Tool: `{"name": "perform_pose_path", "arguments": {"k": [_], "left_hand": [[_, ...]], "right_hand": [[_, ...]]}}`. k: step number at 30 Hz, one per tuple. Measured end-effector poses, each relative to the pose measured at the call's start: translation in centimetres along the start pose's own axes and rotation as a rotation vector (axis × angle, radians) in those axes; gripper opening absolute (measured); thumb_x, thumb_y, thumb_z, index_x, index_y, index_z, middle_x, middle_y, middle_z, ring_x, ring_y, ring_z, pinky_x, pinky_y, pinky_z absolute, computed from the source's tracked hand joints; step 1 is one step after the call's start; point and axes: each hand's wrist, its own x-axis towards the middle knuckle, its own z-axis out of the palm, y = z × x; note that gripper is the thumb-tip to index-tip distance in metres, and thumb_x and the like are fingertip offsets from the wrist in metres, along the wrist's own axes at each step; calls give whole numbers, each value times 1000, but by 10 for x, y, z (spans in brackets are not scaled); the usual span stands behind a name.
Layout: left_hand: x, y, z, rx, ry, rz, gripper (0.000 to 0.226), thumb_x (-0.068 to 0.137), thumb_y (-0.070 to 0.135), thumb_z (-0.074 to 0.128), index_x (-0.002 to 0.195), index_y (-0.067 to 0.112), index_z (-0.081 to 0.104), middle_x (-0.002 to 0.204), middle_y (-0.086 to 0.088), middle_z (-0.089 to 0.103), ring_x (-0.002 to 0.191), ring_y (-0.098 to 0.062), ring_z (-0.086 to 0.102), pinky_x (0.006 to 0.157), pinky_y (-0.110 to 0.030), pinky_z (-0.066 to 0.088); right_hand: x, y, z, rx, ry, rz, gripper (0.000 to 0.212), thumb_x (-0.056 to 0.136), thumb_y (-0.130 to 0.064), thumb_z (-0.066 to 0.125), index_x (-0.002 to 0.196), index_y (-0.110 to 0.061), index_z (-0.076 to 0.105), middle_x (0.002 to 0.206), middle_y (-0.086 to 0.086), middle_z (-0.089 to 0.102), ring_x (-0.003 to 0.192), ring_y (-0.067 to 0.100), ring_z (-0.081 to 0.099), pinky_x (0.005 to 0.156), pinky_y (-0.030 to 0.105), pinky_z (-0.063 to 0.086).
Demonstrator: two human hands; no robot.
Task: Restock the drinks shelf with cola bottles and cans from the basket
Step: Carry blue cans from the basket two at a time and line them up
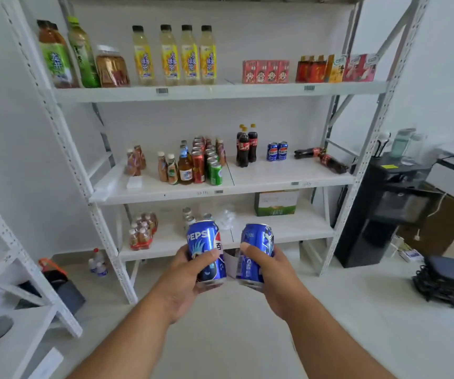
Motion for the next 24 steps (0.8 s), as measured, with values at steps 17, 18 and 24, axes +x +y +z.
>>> {"name": "perform_pose_path", "arguments": {"k": [17, 18, 24], "left_hand": [[152, 0, 91, -87, -140, -121, 58, 84, 29, 76, 134, 8, 58, 123, -26, 72, 116, -42, 70, 85, -51, 64], [162, -1, 102, -65, -143, -115, 58, 82, 26, 77, 134, 8, 57, 123, -26, 72, 116, -43, 70, 84, -51, 64], [233, -9, 178, -16, -127, -91, 55, 80, 18, 82, 130, 14, 60, 118, -22, 75, 99, -38, 77, 76, -45, 64]], "right_hand": [[117, -48, -86, -358, 189, -177, 55, 71, -25, 96, 113, -21, 62, 100, -4, 78, 86, 12, 78, 72, 25, 64], [128, -52, -97, -377, 192, -184, 57, 72, -25, 96, 116, -22, 59, 102, -4, 76, 87, 10, 77, 70, 22, 62], [189, -90, -171, -308, 157, -182, 58, 80, -22, 90, 122, -21, 49, 110, 1, 73, 87, 6, 73, 59, 12, 55]]}}
